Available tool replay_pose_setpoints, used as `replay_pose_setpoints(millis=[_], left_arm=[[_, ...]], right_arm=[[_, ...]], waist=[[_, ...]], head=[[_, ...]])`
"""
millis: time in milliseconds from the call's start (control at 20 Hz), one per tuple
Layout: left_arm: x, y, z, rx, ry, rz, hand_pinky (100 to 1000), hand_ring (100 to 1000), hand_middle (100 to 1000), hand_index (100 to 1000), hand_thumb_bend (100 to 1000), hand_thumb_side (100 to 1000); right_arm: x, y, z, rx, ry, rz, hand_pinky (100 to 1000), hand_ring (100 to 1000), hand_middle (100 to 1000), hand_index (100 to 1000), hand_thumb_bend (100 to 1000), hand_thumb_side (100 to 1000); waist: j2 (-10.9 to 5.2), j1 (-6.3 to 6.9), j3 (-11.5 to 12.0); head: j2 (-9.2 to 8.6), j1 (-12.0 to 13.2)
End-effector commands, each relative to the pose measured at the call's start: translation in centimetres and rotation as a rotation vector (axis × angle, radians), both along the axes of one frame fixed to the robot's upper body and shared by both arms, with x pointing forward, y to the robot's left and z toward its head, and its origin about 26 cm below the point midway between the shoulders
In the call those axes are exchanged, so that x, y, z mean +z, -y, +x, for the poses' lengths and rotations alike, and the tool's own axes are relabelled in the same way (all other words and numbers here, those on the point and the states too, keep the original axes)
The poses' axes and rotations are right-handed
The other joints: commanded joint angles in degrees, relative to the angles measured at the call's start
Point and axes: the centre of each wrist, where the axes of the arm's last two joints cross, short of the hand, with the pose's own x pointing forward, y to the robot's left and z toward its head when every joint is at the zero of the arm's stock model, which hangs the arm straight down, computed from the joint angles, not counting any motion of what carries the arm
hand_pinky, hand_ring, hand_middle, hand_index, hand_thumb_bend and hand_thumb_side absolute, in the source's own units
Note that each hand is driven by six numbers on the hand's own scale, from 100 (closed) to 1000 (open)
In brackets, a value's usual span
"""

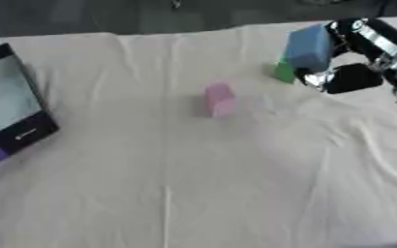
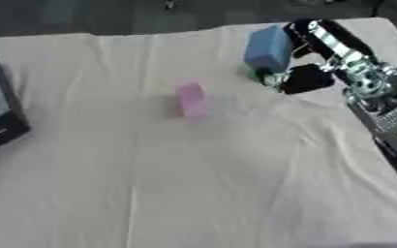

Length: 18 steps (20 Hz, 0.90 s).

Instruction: Pick up the objects with one hand, pass them to the other hand, and then place them into the box on the other side of the table.

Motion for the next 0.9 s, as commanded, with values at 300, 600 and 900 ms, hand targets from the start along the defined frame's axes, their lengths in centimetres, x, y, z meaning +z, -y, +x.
replay_pose_setpoints(millis=[300, 600, 900], left_arm=[[5.2, 4.6, -1.6, -0.171, 0.066, 0.286, 863, 799, 806, 780, 211, 569], [6.4, 8.8, -2.2, -0.294, 0.037, 0.506, 862, 801, 805, 787, 240, 584], [6.7, 11.9, -2.3, -0.346, 0.006, 0.649, 865, 805, 808, 794, 241, 602]], right_arm=[[-1.5, -2.7, 2.2, 0.061, 0.035, 0.099, 752, 710, 544, 543, 167, 100], [-2.6, -4.4, 3.3, 0.094, 0.046, 0.112, 756, 712, 545, 542, 152, 100], [-3.2, -5.7, 3.8, 0.139, 0.050, 0.123, 764, 717, 548, 545, 147, 100]], waist=[[-2.49, 0.96, 0.45], [-2.93, 1.26, 1.19], [-3.17, 1.32, 1.63]], head=[[0.35, 0.37], [0.35, 0.31], [0.35, 0.33]])
